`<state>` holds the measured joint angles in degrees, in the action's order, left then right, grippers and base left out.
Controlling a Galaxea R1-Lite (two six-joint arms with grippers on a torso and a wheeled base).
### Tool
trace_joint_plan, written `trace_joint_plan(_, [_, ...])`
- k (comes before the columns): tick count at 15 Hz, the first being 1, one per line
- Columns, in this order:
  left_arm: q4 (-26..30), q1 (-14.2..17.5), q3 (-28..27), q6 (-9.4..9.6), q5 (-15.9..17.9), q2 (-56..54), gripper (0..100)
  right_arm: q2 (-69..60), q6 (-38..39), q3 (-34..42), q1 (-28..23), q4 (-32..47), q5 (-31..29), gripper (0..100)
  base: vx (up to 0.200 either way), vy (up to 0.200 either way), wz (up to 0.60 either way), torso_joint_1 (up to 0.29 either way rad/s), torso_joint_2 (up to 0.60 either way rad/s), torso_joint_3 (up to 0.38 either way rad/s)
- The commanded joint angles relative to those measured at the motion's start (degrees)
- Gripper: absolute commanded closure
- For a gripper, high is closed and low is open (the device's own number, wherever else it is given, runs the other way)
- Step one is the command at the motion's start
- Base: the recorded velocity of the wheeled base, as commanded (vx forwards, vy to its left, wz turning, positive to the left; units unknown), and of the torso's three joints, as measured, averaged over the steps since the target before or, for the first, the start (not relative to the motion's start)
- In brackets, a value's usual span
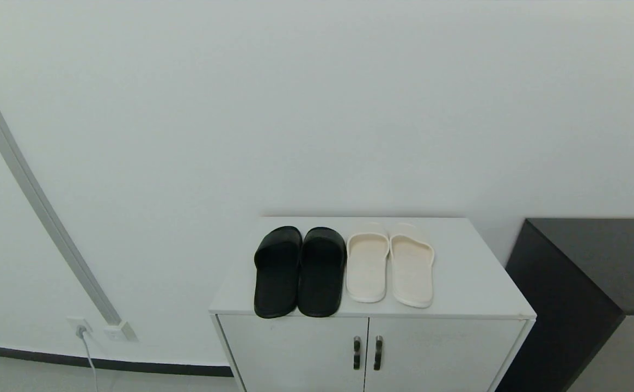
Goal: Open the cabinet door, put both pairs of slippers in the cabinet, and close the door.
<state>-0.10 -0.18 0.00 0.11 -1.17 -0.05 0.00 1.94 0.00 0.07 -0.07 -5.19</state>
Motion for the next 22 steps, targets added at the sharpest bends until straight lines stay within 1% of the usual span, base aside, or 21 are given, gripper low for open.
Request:
trace_joint_plan(1, [0.01,0.01,0.00,-0.02,-0.06,0.05,100,0.09,0.08,0.00,0.01,-0.01,0.01,0,0.000,0.000,0.00,0.000,0.00,0.000])
trace_joint_plan(4, [0.01,0.01,0.00,0.24,-0.06,0.05,100,0.09,-0.88,-0.09,0.01,-0.28,0.10,0,0.000,0.000,0.00,0.000,0.00,0.000])
trace_joint_plan(5, [0.01,0.01,0.00,0.33,-0.06,0.05,100,0.35,0.17,-2.46,0.01,-2.48,0.01,0,0.000,0.000,0.00,0.000,0.00,0.000])
trace_joint_plan(6, [0.01,0.01,0.00,0.42,-0.06,0.05,100,5.36,4.57,-13.97,1.68,-1.33,0.01,0,0.000,0.000,0.00,0.000,0.00,0.000])
trace_joint_plan(7, [0.01,0.01,0.00,0.51,-0.06,0.05,100,9.40,4.57,-17.58,2.39,3.41,0.27,0,0.000,0.000,0.00,0.000,0.00,0.000])
trace_joint_plan(8, [0.01,0.01,0.00,0.15,-0.06,0.05,100,12.22,2.81,-17.67,2.65,6.14,1.41,0,0.000,0.000,0.00,0.000,0.00,0.000])
trace_joint_plan(9, [0.01,0.01,0.00,-0.02,0.03,0.05,100,14.50,2.02,-16.87,2.74,6.05,2.73,0,0.000,0.000,0.00,0.000,0.00,0.000])
trace_joint_plan(11, [0.01,0.01,0.00,0.33,-0.06,0.05,100,21.62,1.75,-16.00,2.92,4.91,4.49,0,0.000,0.000,0.00,0.000,0.00,0.000])
trace_joint_plan(12, [0.01,0.01,0.00,0.33,-0.06,0.05,100,26.46,1.75,-15.91,3.62,1.83,5.72,0,0.000,0.000,0.00,0.000,0.00,0.000])
trace_joint_plan(14, [0.01,0.01,0.00,0.33,-0.06,0.05,100,39.11,1.84,-16.08,5.90,-7.40,6.25,0,0.000,0.000,0.00,0.000,0.00,0.000])
trace_joint_plan(16, [0.01,0.01,0.00,0.42,0.03,0.05,100,53.44,2.19,-16.44,11.00,-19.79,5.19,0,0.000,0.000,0.00,0.000,0.00,0.000])
trace_joint_plan(18, [0.01,0.01,0.00,0.33,0.03,0.05,100,65.04,2.72,-18.02,15.22,-30.78,2.47,0,0.000,0.000,0.00,0.000,0.00,0.000])
trace_joint_plan(19, [0.01,0.01,0.00,0.33,0.03,0.05,100,69.96,4.21,-19.78,18.21,-34.47,0.36,0,0.000,0.000,0.00,0.000,0.00,0.000])
trace_joint_plan(20, [0.01,0.01,0.00,0.24,0.03,0.05,100,73.92,5.97,-22.24,21.37,-36.31,-2.19,0,0.000,0.000,0.00,0.000,0.00,0.000])
trace_joint_plan(21, [0.01,0.01,0.00,0.07,-0.06,0.05,100,77.34,7.11,-25.49,24.10,-36.93,-4.56,0,0.000,0.000,0.00,0.000,0.00,0.000])
trace_joint_plan(22, [0.01,0.01,0.00,-0.11,-0.06,0.05,100,79.54,7.29,-27.86,26.65,-37.02,-5.62,0,0.000,0.000,0.00,0.000,0.00,0.000])
